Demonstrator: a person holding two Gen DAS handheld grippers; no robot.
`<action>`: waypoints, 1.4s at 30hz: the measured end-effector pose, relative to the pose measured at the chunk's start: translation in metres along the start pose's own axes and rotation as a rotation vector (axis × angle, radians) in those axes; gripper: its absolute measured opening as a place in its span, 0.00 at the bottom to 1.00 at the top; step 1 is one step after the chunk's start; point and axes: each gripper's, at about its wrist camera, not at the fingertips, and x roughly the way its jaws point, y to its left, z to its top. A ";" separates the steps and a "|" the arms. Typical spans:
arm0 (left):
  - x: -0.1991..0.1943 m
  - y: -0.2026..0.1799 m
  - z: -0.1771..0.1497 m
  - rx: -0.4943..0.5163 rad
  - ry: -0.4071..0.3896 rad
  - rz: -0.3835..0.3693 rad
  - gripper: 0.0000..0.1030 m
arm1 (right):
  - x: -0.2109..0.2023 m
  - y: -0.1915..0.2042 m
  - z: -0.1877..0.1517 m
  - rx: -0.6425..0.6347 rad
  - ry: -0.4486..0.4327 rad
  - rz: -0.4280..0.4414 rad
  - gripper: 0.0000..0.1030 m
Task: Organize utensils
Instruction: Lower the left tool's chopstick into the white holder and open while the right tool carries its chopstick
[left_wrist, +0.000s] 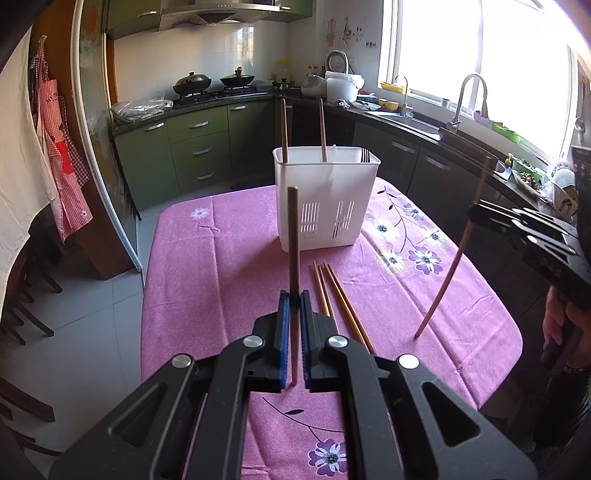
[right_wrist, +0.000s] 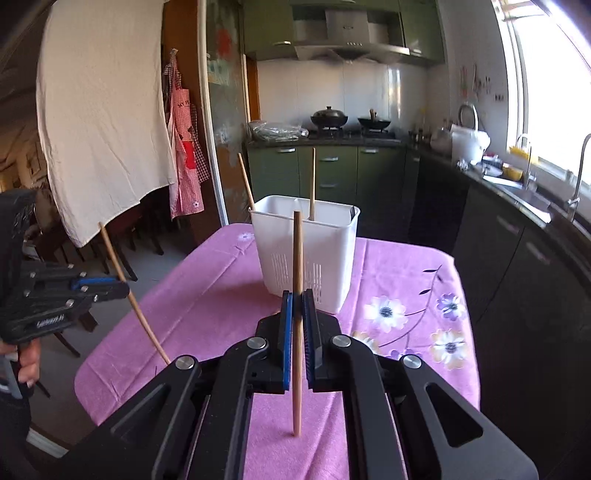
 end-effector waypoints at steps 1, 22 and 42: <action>0.000 -0.001 0.000 0.002 0.000 0.001 0.05 | -0.007 -0.001 -0.004 -0.007 -0.007 -0.001 0.06; -0.022 -0.005 0.028 0.023 -0.025 -0.051 0.05 | -0.035 0.004 -0.021 0.040 -0.044 0.010 0.06; 0.015 -0.041 0.219 0.064 -0.288 0.050 0.05 | -0.040 -0.010 -0.031 0.082 -0.053 0.061 0.07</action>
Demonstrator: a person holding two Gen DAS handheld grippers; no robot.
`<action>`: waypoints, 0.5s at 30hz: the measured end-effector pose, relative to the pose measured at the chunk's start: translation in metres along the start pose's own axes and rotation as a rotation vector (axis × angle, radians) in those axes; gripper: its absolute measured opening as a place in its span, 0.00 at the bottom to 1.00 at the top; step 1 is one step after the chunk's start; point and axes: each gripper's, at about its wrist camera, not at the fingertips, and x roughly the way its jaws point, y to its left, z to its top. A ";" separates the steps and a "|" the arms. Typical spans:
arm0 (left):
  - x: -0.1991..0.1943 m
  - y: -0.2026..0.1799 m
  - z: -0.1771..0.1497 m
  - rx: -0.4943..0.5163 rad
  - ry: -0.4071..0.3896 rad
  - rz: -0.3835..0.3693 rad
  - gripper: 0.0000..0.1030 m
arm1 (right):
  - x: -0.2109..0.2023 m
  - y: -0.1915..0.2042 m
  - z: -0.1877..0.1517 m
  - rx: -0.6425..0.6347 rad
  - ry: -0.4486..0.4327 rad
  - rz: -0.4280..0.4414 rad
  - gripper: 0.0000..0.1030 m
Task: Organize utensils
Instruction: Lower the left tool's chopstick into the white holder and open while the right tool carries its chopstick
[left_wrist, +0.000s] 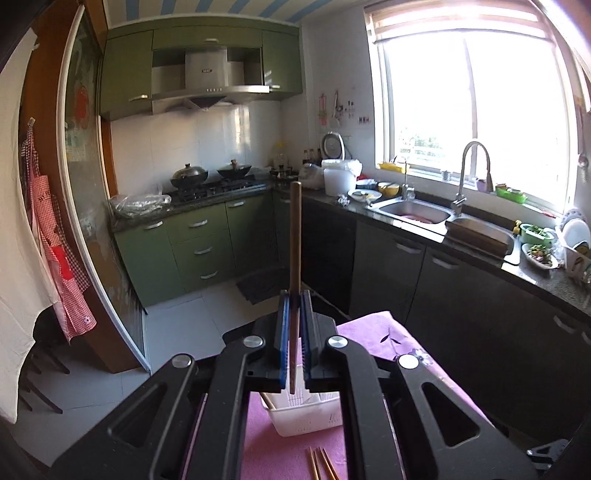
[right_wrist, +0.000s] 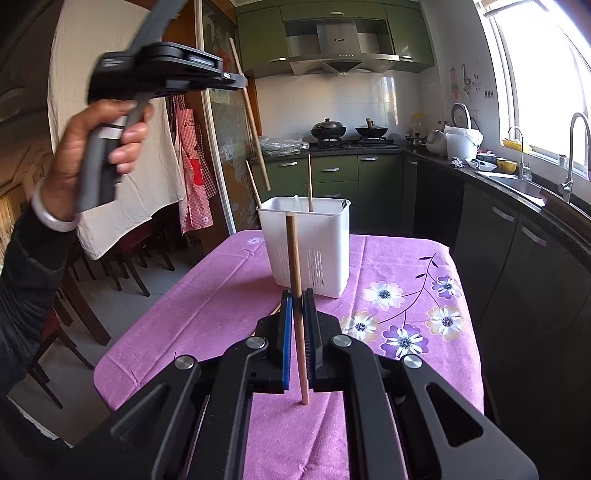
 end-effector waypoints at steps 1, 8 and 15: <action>0.009 0.000 -0.001 -0.007 0.014 0.000 0.05 | 0.000 -0.001 0.000 0.003 0.000 0.004 0.07; 0.061 0.010 -0.031 -0.060 0.144 -0.019 0.05 | 0.002 -0.007 0.001 0.018 0.004 0.005 0.07; 0.066 0.017 -0.051 -0.066 0.179 -0.033 0.06 | 0.007 -0.005 0.009 0.013 0.015 0.002 0.06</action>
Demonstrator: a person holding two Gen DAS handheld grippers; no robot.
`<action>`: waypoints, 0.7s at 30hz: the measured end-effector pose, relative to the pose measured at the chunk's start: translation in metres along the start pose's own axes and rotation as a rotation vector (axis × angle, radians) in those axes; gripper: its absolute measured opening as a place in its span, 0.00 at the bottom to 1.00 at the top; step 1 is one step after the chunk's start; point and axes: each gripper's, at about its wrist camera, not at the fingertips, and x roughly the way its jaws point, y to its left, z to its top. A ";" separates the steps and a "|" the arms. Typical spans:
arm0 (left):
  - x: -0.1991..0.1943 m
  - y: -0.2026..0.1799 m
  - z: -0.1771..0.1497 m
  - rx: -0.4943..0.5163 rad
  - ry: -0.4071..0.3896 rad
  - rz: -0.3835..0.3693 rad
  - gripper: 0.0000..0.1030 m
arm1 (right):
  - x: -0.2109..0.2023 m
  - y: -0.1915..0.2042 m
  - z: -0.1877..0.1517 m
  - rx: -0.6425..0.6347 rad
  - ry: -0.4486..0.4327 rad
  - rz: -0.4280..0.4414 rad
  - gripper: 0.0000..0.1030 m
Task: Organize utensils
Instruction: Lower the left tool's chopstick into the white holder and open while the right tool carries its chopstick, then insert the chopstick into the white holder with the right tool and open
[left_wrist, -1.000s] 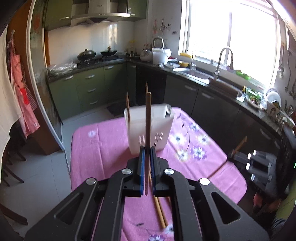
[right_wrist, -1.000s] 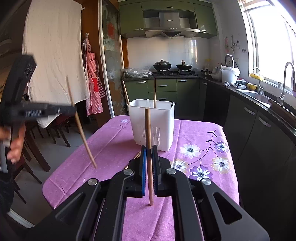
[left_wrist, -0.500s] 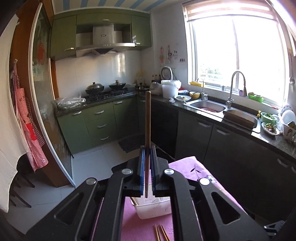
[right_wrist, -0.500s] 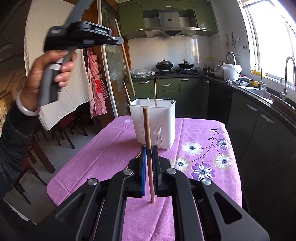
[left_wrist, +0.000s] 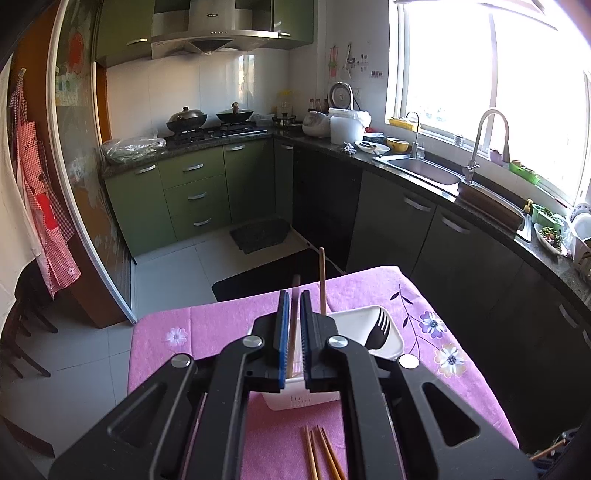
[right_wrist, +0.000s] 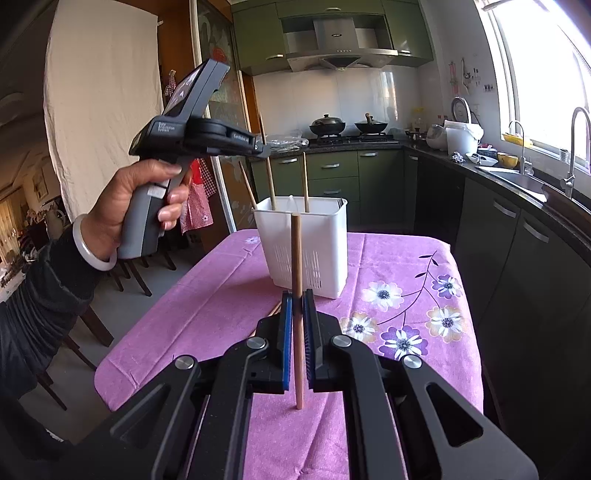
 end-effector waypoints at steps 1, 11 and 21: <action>-0.004 0.002 -0.003 -0.006 -0.001 -0.011 0.06 | 0.000 0.000 0.003 -0.003 -0.002 -0.001 0.07; -0.076 0.016 -0.051 -0.027 -0.044 -0.054 0.21 | 0.005 0.006 0.084 -0.069 -0.111 -0.041 0.05; -0.103 0.036 -0.104 -0.032 0.026 -0.080 0.21 | -0.007 0.017 0.158 -0.059 -0.248 0.010 0.05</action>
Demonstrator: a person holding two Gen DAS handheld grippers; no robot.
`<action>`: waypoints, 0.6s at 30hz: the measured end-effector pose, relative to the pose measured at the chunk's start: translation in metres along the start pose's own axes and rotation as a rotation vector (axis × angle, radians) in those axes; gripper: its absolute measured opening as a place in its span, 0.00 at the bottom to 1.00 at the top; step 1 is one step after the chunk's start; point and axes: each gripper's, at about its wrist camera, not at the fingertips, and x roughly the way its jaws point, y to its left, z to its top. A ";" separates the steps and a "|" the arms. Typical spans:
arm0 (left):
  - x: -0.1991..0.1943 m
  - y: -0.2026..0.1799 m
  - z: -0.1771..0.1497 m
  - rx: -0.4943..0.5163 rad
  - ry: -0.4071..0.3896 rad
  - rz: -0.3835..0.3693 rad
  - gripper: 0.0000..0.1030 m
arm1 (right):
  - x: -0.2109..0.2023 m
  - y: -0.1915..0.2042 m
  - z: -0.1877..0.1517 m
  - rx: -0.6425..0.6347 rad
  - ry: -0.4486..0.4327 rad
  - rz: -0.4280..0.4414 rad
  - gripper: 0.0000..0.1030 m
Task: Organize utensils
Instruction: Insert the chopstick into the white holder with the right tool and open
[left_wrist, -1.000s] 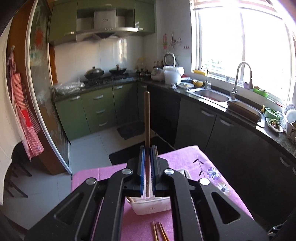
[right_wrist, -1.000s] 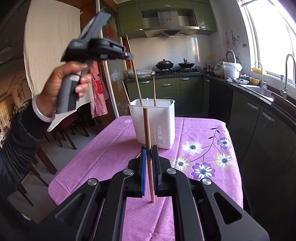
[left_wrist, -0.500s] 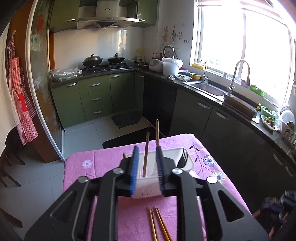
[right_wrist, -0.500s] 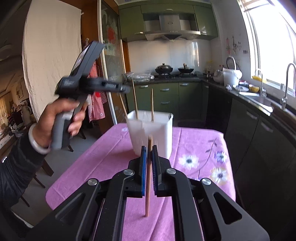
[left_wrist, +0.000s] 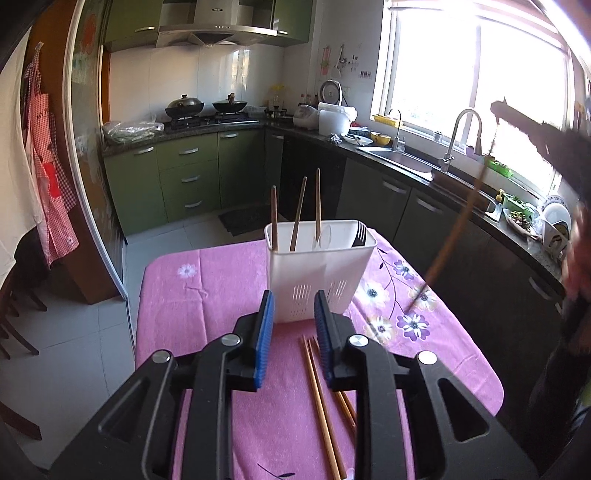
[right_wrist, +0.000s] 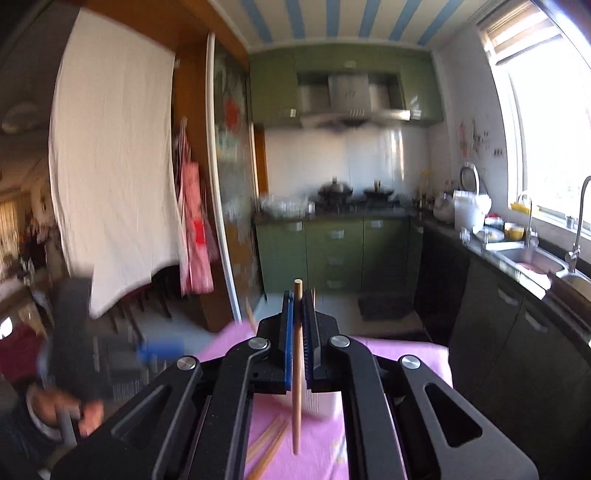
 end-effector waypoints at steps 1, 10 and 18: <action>-0.001 0.001 -0.002 -0.002 0.003 -0.002 0.21 | 0.001 -0.001 0.012 0.008 -0.025 -0.002 0.05; -0.006 0.005 -0.023 -0.003 0.042 0.002 0.21 | 0.069 -0.022 0.067 0.023 -0.131 -0.120 0.05; 0.004 0.007 -0.031 -0.009 0.087 -0.002 0.21 | 0.133 -0.040 0.020 0.067 0.016 -0.133 0.05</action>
